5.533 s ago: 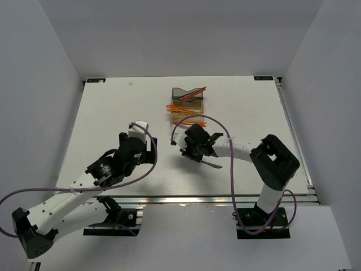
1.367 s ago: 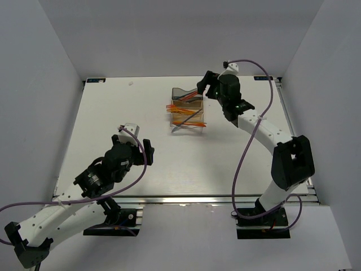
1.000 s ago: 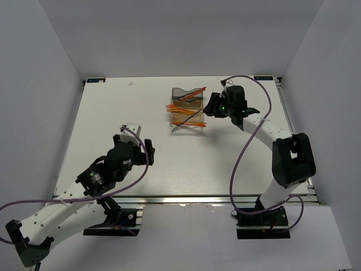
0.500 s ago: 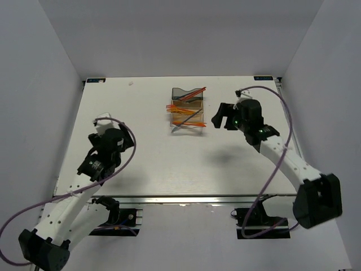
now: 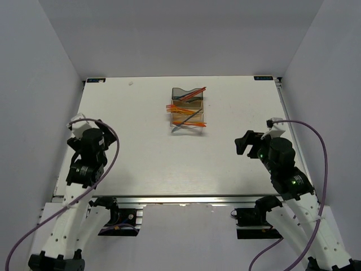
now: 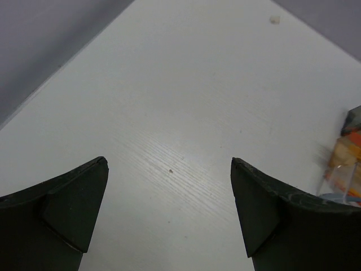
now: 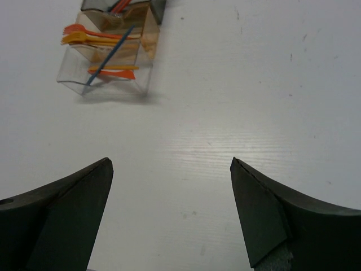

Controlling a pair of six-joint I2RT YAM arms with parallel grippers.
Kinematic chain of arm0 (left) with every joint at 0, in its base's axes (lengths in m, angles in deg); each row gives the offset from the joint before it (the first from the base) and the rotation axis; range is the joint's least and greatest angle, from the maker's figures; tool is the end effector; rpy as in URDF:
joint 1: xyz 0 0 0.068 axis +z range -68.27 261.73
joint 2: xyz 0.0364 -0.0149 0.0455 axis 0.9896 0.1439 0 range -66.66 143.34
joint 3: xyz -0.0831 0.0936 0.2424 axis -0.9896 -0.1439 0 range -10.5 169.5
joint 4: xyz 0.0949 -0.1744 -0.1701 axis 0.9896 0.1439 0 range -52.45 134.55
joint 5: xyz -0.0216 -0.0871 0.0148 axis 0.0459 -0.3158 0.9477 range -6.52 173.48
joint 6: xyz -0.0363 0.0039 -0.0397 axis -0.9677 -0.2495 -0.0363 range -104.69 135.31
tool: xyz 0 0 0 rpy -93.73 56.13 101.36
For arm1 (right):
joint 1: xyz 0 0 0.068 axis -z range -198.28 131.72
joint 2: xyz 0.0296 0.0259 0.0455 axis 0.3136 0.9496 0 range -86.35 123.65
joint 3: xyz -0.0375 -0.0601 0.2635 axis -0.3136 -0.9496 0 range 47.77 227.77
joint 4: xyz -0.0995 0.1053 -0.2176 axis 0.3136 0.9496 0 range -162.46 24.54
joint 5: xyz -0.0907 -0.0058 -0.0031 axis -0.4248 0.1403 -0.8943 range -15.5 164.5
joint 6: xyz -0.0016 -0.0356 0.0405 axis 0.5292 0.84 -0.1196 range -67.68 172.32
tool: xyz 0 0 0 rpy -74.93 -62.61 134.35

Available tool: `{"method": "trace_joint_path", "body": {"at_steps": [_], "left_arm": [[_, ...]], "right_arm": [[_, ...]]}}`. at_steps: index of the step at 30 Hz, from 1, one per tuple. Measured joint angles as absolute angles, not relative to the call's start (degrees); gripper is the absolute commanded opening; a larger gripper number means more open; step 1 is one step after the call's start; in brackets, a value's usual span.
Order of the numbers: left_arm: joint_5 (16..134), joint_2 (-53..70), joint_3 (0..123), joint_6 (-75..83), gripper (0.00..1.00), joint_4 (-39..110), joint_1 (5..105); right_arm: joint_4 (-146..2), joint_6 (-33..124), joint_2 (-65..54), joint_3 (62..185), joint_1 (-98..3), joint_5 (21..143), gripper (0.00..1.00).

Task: Sort the eating utensils into containers

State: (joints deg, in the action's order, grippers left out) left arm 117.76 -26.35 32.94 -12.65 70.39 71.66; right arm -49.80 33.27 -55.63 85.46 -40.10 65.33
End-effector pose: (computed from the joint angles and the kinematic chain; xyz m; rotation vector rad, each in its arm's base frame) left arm 0.1511 -0.0064 0.3063 -0.6540 1.8882 0.2014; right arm 0.1265 0.0444 0.3081 0.0676 1.8542 0.3509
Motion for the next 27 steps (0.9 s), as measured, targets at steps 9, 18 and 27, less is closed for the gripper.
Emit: {"method": "trace_joint_path", "body": {"at_steps": [9, 18, 27], "left_arm": [[117.9, -35.7, 31.4, -13.0, 0.98, 70.0, 71.7], [114.9, -31.0, 30.0, -13.0, 0.98, 70.2, 71.8], [114.7, -32.9, 30.0, -13.0, 0.98, 70.0, 71.8]], "right_arm": [[-45.1, 34.3, -59.4, 83.8, -40.1, 63.7, 0.89], [-43.7, 34.8, -59.4, 83.9, -40.1, 61.2, 0.89], [-42.5, 34.6, -60.0, 83.9, -40.1, 60.4, 0.89]]}}
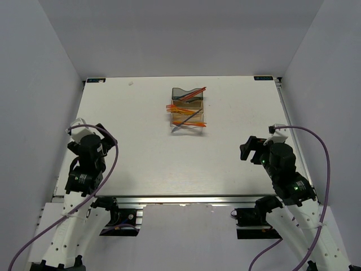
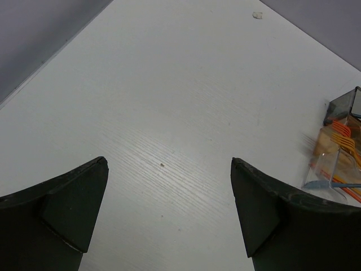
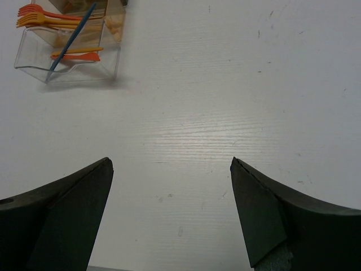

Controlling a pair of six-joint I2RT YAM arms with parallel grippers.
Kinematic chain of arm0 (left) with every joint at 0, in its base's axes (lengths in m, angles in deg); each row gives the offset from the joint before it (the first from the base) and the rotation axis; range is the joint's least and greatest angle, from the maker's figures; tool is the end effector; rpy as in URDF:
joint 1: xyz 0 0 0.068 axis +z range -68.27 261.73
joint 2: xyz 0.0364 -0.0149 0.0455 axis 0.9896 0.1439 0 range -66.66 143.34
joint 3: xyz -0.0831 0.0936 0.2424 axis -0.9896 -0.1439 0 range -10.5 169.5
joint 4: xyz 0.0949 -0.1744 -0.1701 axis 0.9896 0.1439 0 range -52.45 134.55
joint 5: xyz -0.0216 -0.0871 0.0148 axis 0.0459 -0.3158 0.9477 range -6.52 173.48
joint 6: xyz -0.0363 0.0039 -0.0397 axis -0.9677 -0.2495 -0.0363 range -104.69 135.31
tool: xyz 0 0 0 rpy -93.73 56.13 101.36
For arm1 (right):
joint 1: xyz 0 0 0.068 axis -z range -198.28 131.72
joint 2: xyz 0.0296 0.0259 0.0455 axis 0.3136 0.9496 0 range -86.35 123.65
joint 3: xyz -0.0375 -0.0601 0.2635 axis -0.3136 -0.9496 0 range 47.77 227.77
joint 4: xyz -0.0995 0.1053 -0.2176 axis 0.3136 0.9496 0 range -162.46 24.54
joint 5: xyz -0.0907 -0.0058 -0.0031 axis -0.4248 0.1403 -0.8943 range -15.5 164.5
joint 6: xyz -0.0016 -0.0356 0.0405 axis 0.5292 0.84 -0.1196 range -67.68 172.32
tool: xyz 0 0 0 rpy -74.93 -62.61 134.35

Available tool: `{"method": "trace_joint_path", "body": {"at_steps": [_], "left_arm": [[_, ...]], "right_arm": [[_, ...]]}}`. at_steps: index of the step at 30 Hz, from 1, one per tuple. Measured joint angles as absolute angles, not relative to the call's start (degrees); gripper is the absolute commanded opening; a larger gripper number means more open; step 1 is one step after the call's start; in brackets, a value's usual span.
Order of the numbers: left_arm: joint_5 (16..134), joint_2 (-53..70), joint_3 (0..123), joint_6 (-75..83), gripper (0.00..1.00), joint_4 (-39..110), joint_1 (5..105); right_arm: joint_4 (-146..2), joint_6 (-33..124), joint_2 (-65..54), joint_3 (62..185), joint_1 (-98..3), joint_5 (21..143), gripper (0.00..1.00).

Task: Sort the eating utensils into containers

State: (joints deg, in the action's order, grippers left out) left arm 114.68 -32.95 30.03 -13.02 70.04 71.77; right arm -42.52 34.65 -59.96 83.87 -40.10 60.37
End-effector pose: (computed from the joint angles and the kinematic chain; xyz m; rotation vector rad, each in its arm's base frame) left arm 0.1319 -0.0044 0.3034 -0.6403 1.8439 0.1106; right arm 0.1116 0.0352 0.2937 0.0957 1.9168 0.2274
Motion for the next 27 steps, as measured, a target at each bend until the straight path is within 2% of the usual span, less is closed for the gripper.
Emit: {"method": "trace_joint_path", "body": {"at_steps": [27], "left_arm": [[114.5, -32.7, 30.0, -13.2, 0.98, 70.0, 71.7]], "right_arm": [[-42.5, 33.7, -60.5, 83.9, -40.1, 60.7, 0.89]]}}
